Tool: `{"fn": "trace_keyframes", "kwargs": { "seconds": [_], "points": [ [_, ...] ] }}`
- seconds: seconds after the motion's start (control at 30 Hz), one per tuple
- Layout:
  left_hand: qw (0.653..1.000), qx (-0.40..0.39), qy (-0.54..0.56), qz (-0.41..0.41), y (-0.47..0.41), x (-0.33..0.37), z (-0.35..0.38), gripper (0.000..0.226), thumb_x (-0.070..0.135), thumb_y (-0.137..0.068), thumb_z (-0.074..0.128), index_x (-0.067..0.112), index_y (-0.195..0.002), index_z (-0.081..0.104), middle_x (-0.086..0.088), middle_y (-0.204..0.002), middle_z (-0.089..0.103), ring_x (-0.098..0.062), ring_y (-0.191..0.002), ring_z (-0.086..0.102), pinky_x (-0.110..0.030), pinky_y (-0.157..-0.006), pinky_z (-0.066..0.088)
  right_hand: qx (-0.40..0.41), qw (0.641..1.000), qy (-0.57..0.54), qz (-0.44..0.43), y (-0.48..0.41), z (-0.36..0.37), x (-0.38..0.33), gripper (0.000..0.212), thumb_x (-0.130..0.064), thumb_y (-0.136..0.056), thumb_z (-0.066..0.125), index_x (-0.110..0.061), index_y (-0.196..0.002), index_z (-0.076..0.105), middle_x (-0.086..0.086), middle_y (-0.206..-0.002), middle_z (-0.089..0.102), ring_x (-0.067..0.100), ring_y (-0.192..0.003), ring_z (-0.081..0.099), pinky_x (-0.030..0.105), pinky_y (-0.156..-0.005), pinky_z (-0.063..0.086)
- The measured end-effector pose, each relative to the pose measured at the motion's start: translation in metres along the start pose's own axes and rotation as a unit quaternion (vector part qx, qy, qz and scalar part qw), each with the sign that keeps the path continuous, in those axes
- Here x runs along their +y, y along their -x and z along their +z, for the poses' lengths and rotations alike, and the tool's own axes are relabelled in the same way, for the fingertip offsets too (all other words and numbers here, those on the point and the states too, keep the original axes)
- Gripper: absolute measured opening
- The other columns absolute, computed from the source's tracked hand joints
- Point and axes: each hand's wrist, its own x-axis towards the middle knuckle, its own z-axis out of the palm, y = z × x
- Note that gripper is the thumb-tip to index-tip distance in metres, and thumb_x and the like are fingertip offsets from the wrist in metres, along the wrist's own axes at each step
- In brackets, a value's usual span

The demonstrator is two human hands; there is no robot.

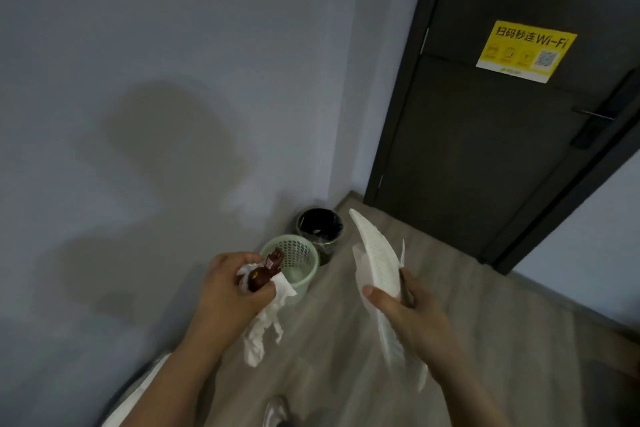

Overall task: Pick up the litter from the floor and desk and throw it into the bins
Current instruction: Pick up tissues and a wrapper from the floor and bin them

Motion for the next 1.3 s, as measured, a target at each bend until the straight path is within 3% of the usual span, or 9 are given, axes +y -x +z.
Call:
{"fn": "trace_keyframes", "kwargs": {
  "seconds": [0.13, 0.5, 0.6, 0.7, 0.83, 0.9, 1.0, 1.17, 1.3],
  "points": [
    [1.000, -0.019, -0.010, -0.008, -0.083, -0.013, 0.020, 0.035, 0.012, -0.069, 0.078, 0.025, -0.099, 0.066, 0.002, -0.107, 0.053, 0.003, -0.084, 0.052, -0.004, -0.069, 0.035, 0.000, 0.999, 0.030, 0.022, -0.081, 0.015, -0.023, 0.095, -0.052, -0.071, 0.075, -0.024, -0.149, 0.028, -0.002, -0.143, 0.046, 0.021, -0.122, 0.051, 0.030, -0.090, 0.044],
    [0.994, -0.084, -0.038, -0.061, -0.238, -0.049, 0.065, 0.035, 0.014, -0.068, 0.079, 0.024, -0.098, 0.065, 0.000, -0.105, 0.053, 0.004, -0.082, 0.051, -0.003, -0.063, 0.036, -0.071, 0.994, 0.057, 0.067, -0.250, 0.057, -0.051, 0.104, -0.060, -0.068, 0.074, -0.019, -0.150, 0.025, 0.003, -0.149, 0.039, 0.024, -0.131, 0.044, 0.037, -0.105, 0.041],
    [0.991, -0.096, -0.054, -0.080, -0.273, -0.063, 0.083, 0.032, 0.026, -0.063, 0.076, 0.024, -0.094, 0.067, -0.004, -0.099, 0.059, -0.002, -0.077, 0.056, -0.004, -0.057, 0.036, -0.095, 0.989, 0.083, 0.075, -0.298, 0.061, -0.053, 0.104, -0.062, -0.069, 0.071, -0.019, -0.151, 0.023, 0.003, -0.150, 0.038, 0.025, -0.132, 0.042, 0.038, -0.105, 0.039],
    [0.990, -0.075, -0.066, -0.103, -0.307, -0.065, 0.104, 0.027, 0.011, -0.069, 0.078, 0.019, -0.091, 0.066, 0.002, -0.094, 0.053, 0.003, -0.076, 0.050, -0.005, -0.058, 0.034, -0.127, 0.983, 0.099, 0.084, -0.351, 0.064, -0.053, 0.104, -0.062, -0.070, 0.071, -0.018, -0.151, 0.022, 0.003, -0.150, 0.037, 0.024, -0.133, 0.041, 0.037, -0.105, 0.038],
    [0.983, -0.088, -0.069, -0.148, -0.352, -0.075, 0.140, 0.019, 0.017, -0.060, 0.070, 0.002, -0.068, 0.063, -0.007, -0.064, 0.056, -0.009, -0.052, 0.048, -0.015, -0.050, 0.032, -0.175, 0.970, 0.124, 0.111, -0.428, 0.068, -0.047, 0.103, -0.059, -0.073, 0.071, -0.015, -0.152, 0.022, 0.005, -0.153, 0.034, 0.025, -0.136, 0.039, 0.034, -0.106, 0.037],
    [0.976, -0.099, -0.082, -0.173, -0.372, -0.089, 0.158, 0.024, 0.028, -0.060, 0.070, 0.012, -0.078, 0.068, -0.005, -0.081, 0.060, -0.009, -0.065, 0.052, -0.016, -0.056, 0.035, -0.204, 0.960, 0.145, 0.123, -0.462, 0.073, -0.042, 0.102, -0.059, -0.074, 0.070, -0.015, -0.152, 0.021, 0.005, -0.152, 0.035, 0.025, -0.135, 0.040, 0.032, -0.103, 0.038],
    [0.967, -0.103, -0.095, -0.213, -0.392, -0.111, 0.186, 0.036, 0.016, -0.072, 0.076, 0.015, -0.106, 0.065, -0.001, -0.106, 0.050, -0.004, -0.083, 0.046, -0.006, -0.062, 0.035, -0.247, 0.941, 0.182, 0.142, -0.508, 0.086, -0.030, 0.105, -0.063, -0.071, 0.070, -0.015, -0.152, 0.023, 0.003, -0.149, 0.040, 0.024, -0.131, 0.044, 0.033, -0.103, 0.041],
    [0.950, -0.137, -0.083, -0.267, -0.431, -0.158, 0.227, 0.033, 0.018, -0.074, 0.074, 0.017, -0.105, 0.061, 0.003, -0.093, 0.054, 0.002, -0.068, 0.048, -0.007, -0.050, 0.034, -0.304, 0.910, 0.221, 0.176, -0.566, 0.121, -0.006, 0.090, -0.061, -0.073, 0.069, -0.019, -0.145, 0.035, -0.001, -0.126, 0.053, 0.016, -0.104, 0.053, 0.028, -0.082, 0.044],
    [0.937, -0.168, -0.095, -0.293, -0.460, -0.206, 0.252, 0.036, 0.026, -0.069, 0.072, 0.012, -0.101, 0.064, 0.001, -0.088, 0.056, -0.014, -0.073, 0.057, -0.011, -0.052, 0.031, -0.309, 0.899, 0.234, 0.206, -0.601, 0.151, 0.019, 0.089, -0.065, -0.070, 0.068, -0.019, -0.141, 0.039, -0.001, -0.122, 0.054, 0.018, -0.105, 0.055, 0.031, -0.081, 0.047]
  ]
}}
